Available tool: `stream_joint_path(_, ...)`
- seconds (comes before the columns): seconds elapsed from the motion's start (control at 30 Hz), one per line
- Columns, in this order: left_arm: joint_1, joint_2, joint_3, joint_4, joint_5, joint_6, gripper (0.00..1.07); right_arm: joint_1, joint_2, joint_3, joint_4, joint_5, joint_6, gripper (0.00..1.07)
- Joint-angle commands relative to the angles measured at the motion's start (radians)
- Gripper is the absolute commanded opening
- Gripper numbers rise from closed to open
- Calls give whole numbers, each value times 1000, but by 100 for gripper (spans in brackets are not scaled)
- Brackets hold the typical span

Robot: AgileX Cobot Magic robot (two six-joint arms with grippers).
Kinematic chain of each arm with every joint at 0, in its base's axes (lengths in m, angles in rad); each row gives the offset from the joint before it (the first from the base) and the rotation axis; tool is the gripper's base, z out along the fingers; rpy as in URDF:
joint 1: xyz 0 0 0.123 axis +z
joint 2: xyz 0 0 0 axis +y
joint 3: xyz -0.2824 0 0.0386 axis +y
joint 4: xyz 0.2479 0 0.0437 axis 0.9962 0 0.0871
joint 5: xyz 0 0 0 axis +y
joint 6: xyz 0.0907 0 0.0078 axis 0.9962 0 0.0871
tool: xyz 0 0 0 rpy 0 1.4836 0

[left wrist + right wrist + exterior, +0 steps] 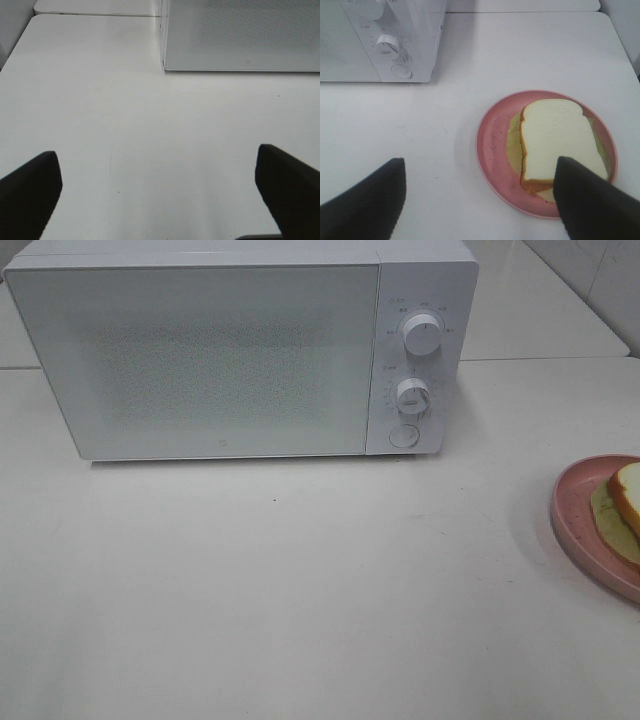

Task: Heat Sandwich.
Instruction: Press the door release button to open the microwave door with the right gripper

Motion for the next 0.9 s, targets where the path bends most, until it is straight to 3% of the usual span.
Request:
stream_joint_path(0.03, -6, -25, 2, 2, -6, -2, 103, -8, 51, -5, 2, -49, 1, 77)
stream_joint_path(0.9, -6, -25, 2, 2, -6, -2, 103, -8, 448, -5, 10, -479, 38, 76)
